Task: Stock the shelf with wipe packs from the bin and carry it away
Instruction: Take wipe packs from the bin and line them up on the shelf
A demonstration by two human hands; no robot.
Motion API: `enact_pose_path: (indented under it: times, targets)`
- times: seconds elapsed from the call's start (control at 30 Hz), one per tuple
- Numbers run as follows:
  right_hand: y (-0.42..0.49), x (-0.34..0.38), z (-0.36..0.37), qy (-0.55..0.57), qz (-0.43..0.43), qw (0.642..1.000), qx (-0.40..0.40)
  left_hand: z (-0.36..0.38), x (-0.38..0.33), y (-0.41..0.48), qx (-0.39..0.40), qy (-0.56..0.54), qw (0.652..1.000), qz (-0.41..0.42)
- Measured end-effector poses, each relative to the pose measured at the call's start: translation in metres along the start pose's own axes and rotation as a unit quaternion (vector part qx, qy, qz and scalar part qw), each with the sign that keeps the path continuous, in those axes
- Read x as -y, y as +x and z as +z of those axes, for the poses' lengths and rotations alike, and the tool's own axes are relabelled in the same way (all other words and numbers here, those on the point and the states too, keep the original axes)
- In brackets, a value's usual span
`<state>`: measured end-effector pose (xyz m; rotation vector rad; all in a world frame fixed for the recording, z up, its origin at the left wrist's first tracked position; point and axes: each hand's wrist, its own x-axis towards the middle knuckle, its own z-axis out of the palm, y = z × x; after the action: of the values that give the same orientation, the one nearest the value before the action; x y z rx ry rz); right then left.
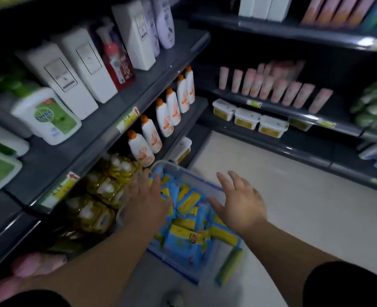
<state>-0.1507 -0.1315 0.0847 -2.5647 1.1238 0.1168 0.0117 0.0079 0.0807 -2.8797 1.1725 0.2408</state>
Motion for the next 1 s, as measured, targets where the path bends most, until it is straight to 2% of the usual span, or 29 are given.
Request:
enact_pose_path:
  times: [0.1,0.27,0.4,0.6,0.87,1.0]
  targets:
    - [0.003,-0.002,0.056,-0.001,0.022,0.999,0.048,0.048,0.022,0.001,0.058,0.026,0.998,-0.004]
    - [0.008,0.002,0.128,0.013,0.049,0.993,0.103,0.105,0.045,0.01,0.127,0.006,0.992,0.01]
    - [0.021,0.013,0.164,0.033,0.048,0.988,0.141,0.133,0.056,0.025,0.151,-0.011,0.988,0.02]
    - [0.048,0.038,0.197,0.097,0.029,0.986,0.133,0.161,0.064,0.046,0.185,-0.033,0.982,0.021]
    - [0.07,0.072,0.224,0.251,-0.003,0.962,0.104,0.183,0.074,0.056,0.2,-0.066,0.977,0.032]
    - [0.075,0.086,0.228,0.301,0.041,0.95,0.079,0.185,0.078,0.057,0.201,-0.107,0.974,0.017]
